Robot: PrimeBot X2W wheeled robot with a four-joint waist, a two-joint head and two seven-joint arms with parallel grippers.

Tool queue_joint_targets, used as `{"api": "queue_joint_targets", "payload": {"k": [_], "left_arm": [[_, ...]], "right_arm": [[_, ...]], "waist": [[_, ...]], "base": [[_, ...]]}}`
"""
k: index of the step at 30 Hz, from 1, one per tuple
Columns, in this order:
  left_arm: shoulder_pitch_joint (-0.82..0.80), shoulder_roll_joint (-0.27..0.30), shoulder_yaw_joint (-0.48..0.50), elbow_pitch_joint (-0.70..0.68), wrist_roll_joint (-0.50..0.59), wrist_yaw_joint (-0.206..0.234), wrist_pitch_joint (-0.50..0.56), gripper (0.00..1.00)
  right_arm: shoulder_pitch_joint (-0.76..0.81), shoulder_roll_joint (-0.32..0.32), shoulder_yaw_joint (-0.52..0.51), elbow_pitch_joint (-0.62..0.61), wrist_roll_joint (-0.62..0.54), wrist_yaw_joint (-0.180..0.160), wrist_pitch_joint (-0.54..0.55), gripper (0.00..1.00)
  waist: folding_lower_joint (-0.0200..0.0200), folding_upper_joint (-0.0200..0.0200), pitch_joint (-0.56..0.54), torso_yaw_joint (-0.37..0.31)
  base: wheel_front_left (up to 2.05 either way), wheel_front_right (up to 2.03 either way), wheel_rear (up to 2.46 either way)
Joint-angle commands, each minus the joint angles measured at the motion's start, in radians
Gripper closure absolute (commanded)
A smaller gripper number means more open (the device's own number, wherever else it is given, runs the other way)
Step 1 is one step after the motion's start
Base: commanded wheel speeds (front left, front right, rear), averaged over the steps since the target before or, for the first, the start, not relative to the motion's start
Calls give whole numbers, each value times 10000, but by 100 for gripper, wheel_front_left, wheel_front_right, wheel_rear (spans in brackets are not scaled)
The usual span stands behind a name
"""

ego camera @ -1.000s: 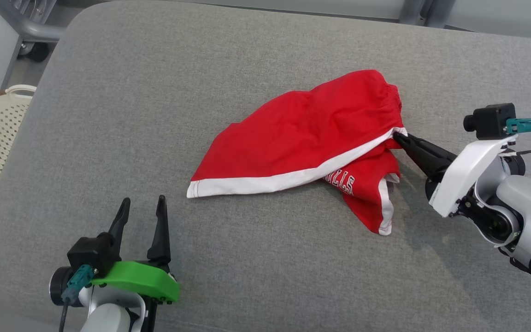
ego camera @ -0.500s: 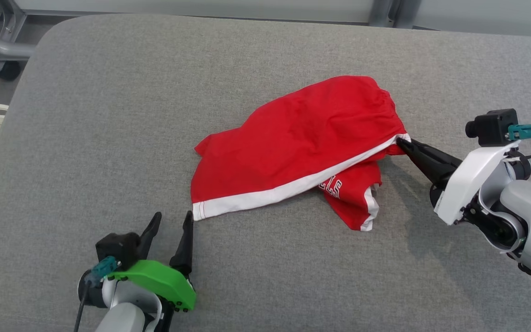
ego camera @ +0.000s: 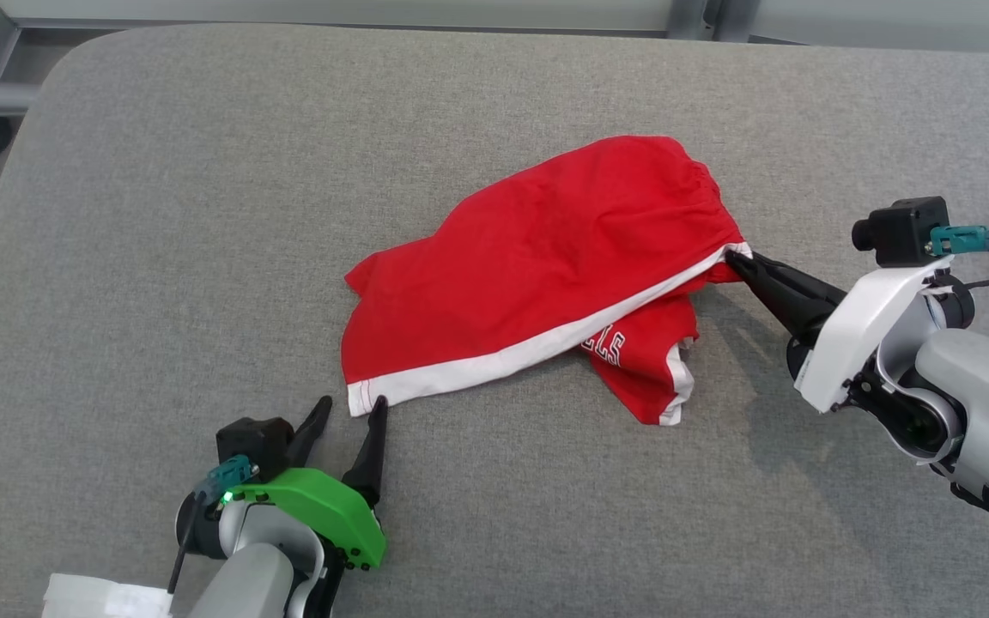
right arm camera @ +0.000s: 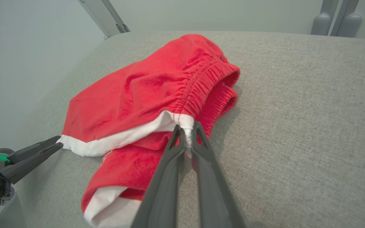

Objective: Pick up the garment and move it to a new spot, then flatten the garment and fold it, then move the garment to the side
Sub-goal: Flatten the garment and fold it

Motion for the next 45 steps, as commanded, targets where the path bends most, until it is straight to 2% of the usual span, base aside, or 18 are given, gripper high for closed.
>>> {"api": "queue_joint_targets", "payload": {"k": [1,4,5,8,11,12,19,25,29,33,36,45], "left_arm": [[-166,-54,-61,134,12,-46,-54,4],[-289,-126,-193,390,57,-112,-162,47],[-327,-145,-247,465,66,-118,-185,53],[-426,-189,-413,690,120,-181,-276,63],[-499,-224,-536,855,140,-207,-371,88],[-533,-233,-561,880,161,-205,-417,100],[-529,-147,-16,243,13,-259,-696,100],[-87,108,1057,-1817,-485,-334,-701,100],[43,523,1410,-3218,-763,-347,-703,100],[115,1096,1719,-4898,-1071,-285,-309,100],[202,1287,1835,-5625,-1181,-178,-7,100],[328,2158,2290,-8655,-1591,350,1487,100]], "right_arm": [[-106,8,26,44,25,-1,-92,100],[-124,35,70,71,54,-1,-124,100],[-130,44,87,78,65,-1,-133,100],[-146,77,127,102,82,-3,-152,100],[-142,124,162,146,95,-1,-201,100],[-140,139,170,164,100,-1,-222,100],[-45,194,126,218,161,-3,-429,100],[-19,14,-203,-67,59,-1,-594,100],[-70,-230,-507,-489,-155,-1,-637,100],[-184,-658,-874,-1221,-520,-3,-640,100],[-229,-900,-993,-1654,-630,-3,-642,100],[-580,-2347,-2066,-3796,-544,-6,-186,100]], "waist": [[0,-1,-8,-11],[0,-1,-27,-37],[0,-1,-33,-44],[0,-1,-53,-70],[0,-1,-91,-101],[0,-1,-110,-111],[0,-1,-386,-203],[0,-1,-844,-384],[0,-1,-1238,-591],[0,-1,-1751,-949],[0,-1,-1956,-1115],[0,-1,-2673,-1895]], "base": [[0,0,0],[0,0,0],[0,0,0],[0,0,0],[0,0,0],[0,0,0],[0,0,0],[0,0,0],[0,0,0],[0,0,0],[0,0,0],[0,0,0]]}}
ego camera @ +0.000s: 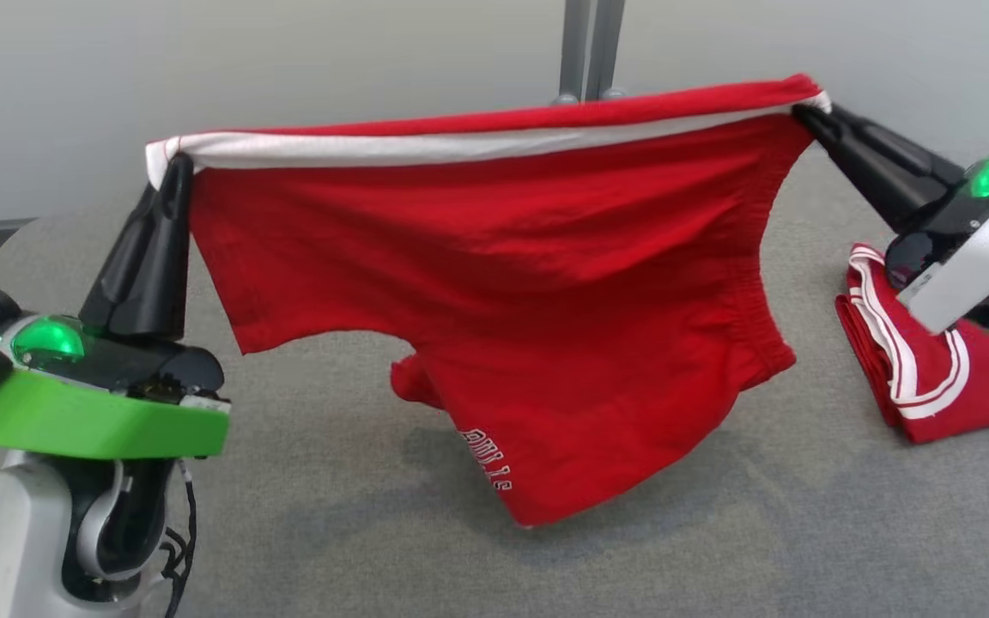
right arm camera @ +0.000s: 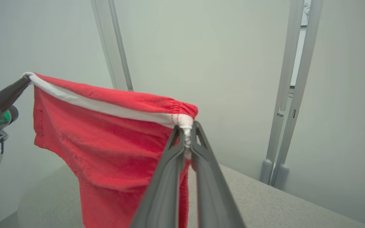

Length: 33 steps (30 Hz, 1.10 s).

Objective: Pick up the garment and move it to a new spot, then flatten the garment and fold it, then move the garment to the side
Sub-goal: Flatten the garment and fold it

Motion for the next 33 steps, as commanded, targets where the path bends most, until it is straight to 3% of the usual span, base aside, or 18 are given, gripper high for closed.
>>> {"api": "queue_joint_targets", "payload": {"k": [1,7,11,14,21,27,33], "left_arm": [[-137,88,82,-131,-117,83,73,100],[-996,555,257,-1121,-336,319,1131,100],[-1726,733,148,-678,-372,311,1660,100],[-2504,836,-49,96,-250,182,1955,100],[-5190,848,-338,2755,256,-14,2136,100],[-7676,929,-516,4973,1217,-105,1409,100],[-8744,380,-822,6458,1423,-265,495,100]], "right_arm": [[-92,-101,-104,-122,119,-12,31,100],[-3,-701,-999,-958,523,-13,634,100],[-45,-224,-1178,-652,266,-13,1254,100],[-504,549,-1311,181,-130,-13,1720,100],[-2493,3186,-1621,3247,-1664,-9,2471,100],[-4431,5268,-2065,6152,-3159,-10,1677,100],[-5353,6346,-1912,8253,-4604,-10,381,100]], "waist": [[0,-1,-332,-388],[0,-1,-261,-582],[0,-1,173,-570],[0,-1,710,-498],[0,-1,2178,-256],[0,-1,3117,-197],[0,-1,3794,101]], "base": [[0,0,0],[0,0,0],[0,0,0],[0,0,0],[0,0,0],[0,0,0],[0,0,0]]}}
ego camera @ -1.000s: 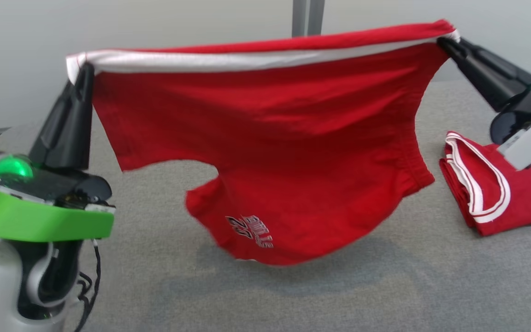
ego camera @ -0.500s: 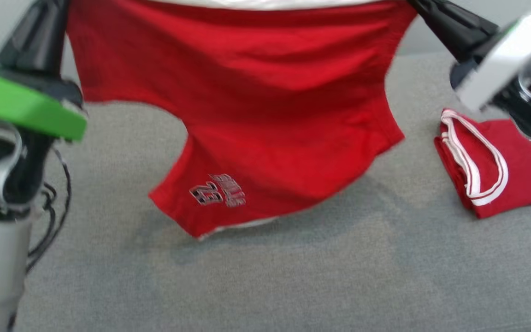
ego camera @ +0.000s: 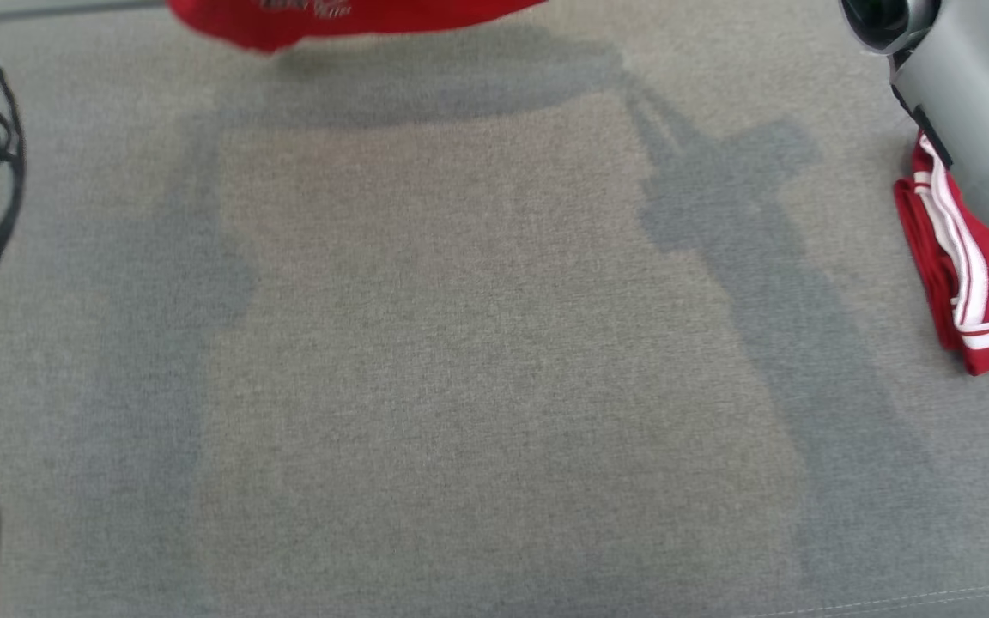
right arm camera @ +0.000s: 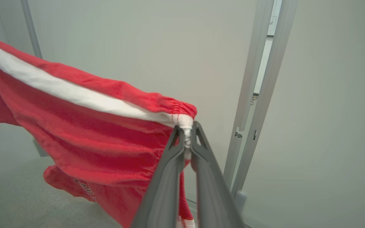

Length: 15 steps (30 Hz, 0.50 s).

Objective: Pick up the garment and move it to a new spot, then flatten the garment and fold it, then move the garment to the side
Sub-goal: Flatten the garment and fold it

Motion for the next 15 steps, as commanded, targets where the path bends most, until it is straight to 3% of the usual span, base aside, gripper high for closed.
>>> {"api": "queue_joint_targets", "payload": {"k": [1,4,8,15], "left_arm": [[-31,-109,-45,173,-38,-71,-147,100],[392,-405,-282,647,-230,-245,-574,100],[1158,-601,-711,822,-454,-411,-1233,100],[3266,-103,-1342,-328,-979,-490,-2024,100]], "right_arm": [[-122,74,46,226,-196,-8,-232,100],[204,330,337,723,-415,-7,-548,100],[894,181,915,753,-367,-8,-795,100],[2314,-679,1626,-496,187,-8,-1051,100]], "waist": [[-1,0,698,359],[-1,0,922,576],[-1,0,996,800],[-1,0,655,866]], "base": [[0,0,0],[0,0,0],[0,0,0],[0,0,0]]}}
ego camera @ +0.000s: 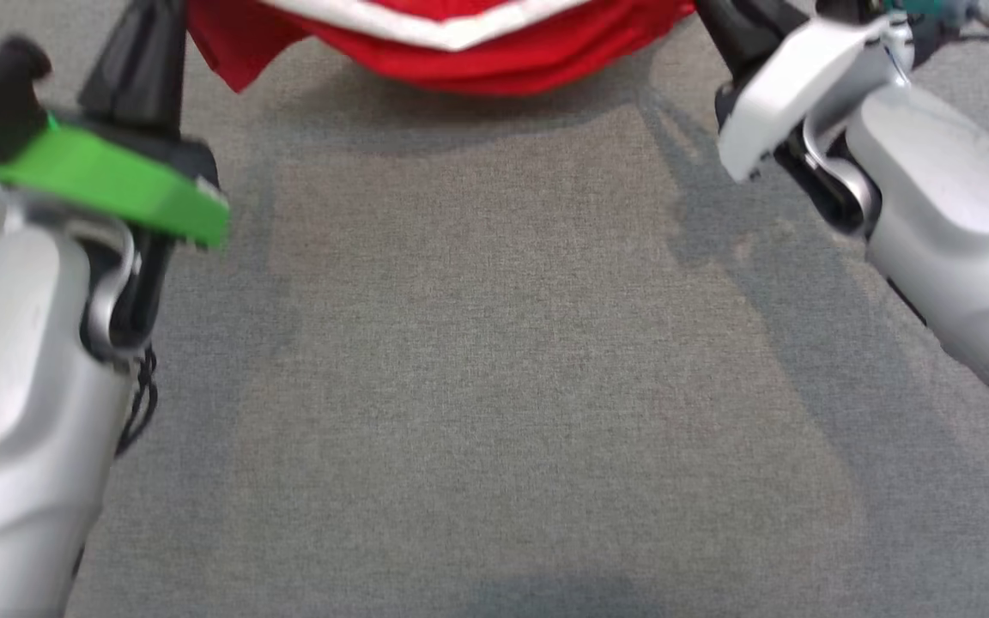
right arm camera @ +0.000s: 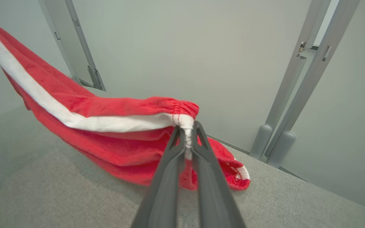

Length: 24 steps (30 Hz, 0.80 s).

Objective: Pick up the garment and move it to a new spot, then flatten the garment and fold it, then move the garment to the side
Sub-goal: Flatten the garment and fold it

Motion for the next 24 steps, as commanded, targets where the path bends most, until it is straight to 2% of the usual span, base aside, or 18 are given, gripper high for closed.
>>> {"api": "queue_joint_targets", "payload": {"k": [1,6,14,19,24], "left_arm": [[501,182,-30,-299,-120,-29,-123,100],[2835,500,-96,-1625,-424,138,-397,100],[6229,312,3,-3101,-883,838,-763,100],[7613,220,-312,-3457,-801,955,-821,100],[8765,330,-364,-3709,-838,1240,-861,100]], "right_arm": [[353,-235,58,-252,90,-8,-66,100],[1791,-1072,-125,-1596,289,-8,-105,100],[5138,-1882,-1997,-3725,-308,-8,-112,100],[7491,-1751,-3074,-4723,-1010,-8,-112,100],[9477,-1440,-3551,-5505,-1591,-7,-10,100]], "waist": [[-2,0,-216,-22],[-2,0,-672,51],[-2,0,-1553,315],[-2,0,-2255,382],[-2,0,-2901,183]], "base": [[0,0,0],[0,0,0],[0,0,0],[0,0,0],[0,0,0]]}}
